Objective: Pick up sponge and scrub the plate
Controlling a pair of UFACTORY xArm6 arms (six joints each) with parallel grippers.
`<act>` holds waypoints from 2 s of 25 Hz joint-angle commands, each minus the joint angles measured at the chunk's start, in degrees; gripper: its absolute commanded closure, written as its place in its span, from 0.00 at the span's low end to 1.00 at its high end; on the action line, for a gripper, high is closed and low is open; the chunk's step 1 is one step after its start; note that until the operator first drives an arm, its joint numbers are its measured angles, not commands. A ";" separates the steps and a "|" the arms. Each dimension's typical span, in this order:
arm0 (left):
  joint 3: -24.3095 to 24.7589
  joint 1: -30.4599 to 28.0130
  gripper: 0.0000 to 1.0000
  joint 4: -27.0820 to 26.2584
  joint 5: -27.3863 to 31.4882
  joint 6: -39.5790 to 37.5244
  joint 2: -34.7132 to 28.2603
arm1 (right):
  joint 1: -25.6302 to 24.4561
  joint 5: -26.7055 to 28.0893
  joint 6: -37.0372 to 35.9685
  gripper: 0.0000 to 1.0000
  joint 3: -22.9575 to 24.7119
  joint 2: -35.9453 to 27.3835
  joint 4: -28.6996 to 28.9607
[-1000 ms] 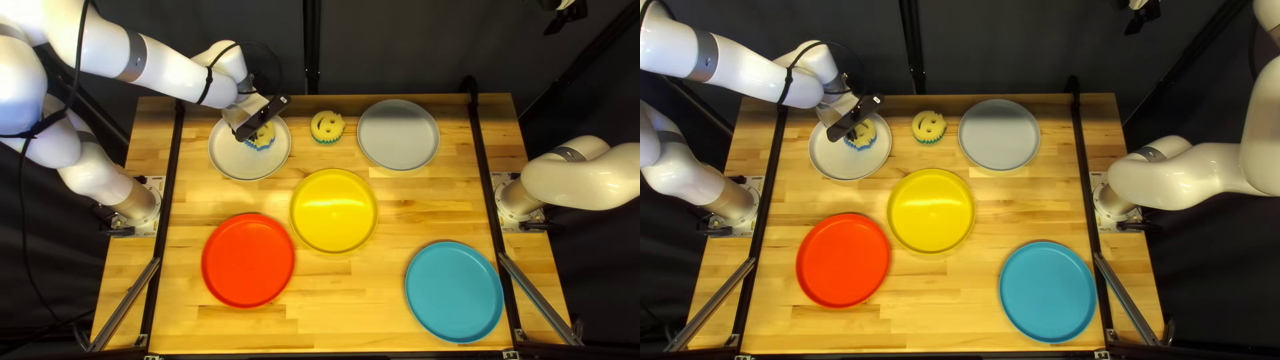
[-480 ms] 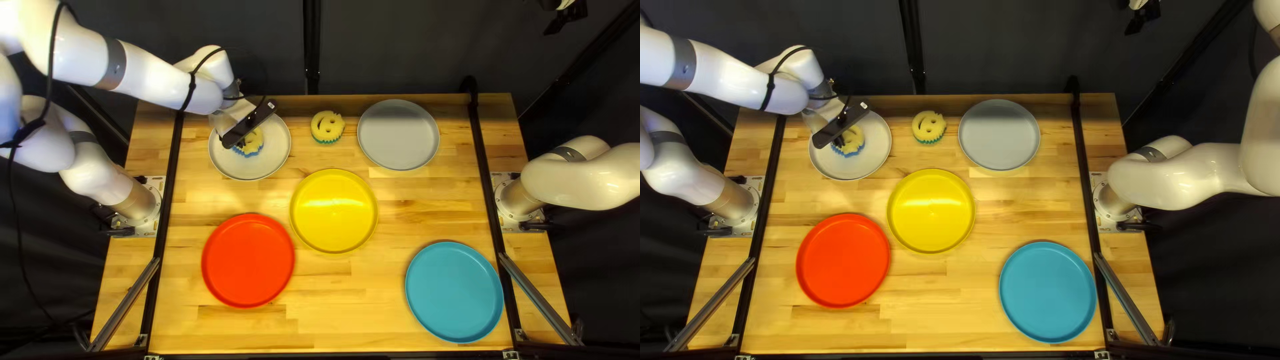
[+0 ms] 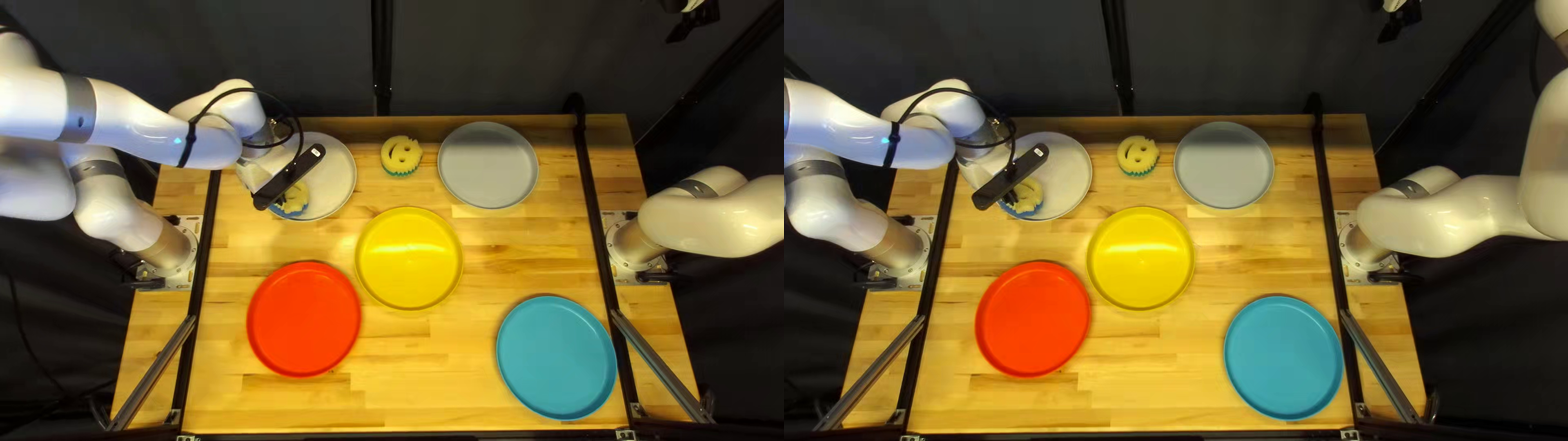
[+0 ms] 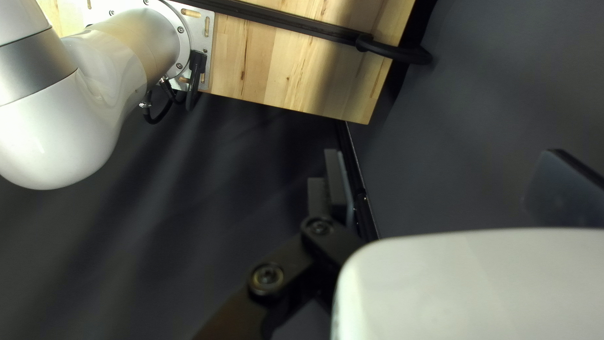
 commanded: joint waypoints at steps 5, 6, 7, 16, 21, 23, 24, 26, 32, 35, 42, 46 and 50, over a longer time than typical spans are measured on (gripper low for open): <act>-0.35 4.31 1.00 -0.60 -2.03 4.63 4.13 | 0.00 0.00 0.00 0.00 0.00 0.00 0.00; -0.56 4.86 1.00 -0.53 -2.02 5.09 4.48 | 0.00 0.00 0.00 0.00 0.00 0.00 0.00; -1.04 5.91 1.00 -0.44 -1.89 5.94 5.08 | 0.00 0.00 0.00 0.00 0.00 0.00 0.00; -7.01 13.16 1.00 0.47 -1.59 11.69 12.82 | 0.00 0.00 0.00 0.00 0.00 0.00 0.00; -11.27 14.21 1.00 0.80 -0.23 12.15 15.97 | 0.00 0.00 0.00 0.00 0.00 0.00 0.00; -13.42 14.05 1.00 0.79 0.42 12.01 17.34 | 0.00 0.00 0.00 0.00 0.00 0.00 0.00; -14.70 13.75 1.00 0.73 0.70 11.89 18.26 | 0.00 0.00 0.00 0.00 0.00 0.00 0.00; -15.90 13.12 1.00 0.55 0.77 11.67 19.21 | 0.00 0.00 0.00 0.00 0.00 0.00 0.00; -19.02 9.99 1.00 -0.45 -0.74 11.62 23.70 | 0.00 0.00 0.00 0.00 0.00 0.00 0.00; -19.64 8.21 1.00 -1.05 -1.39 11.50 24.92 | 0.00 0.00 0.00 0.00 0.00 0.00 0.00; -16.55 1.64 1.00 -2.84 -2.82 9.23 22.58 | 0.00 0.00 0.00 0.00 0.00 0.00 0.00; -13.41 -1.50 1.00 -3.55 -2.91 7.35 18.69 | 0.00 0.00 0.00 0.00 0.00 0.00 0.00; -11.49 -2.28 1.00 -2.87 -2.10 5.60 14.54 | 0.00 0.00 0.00 0.00 0.00 0.00 0.00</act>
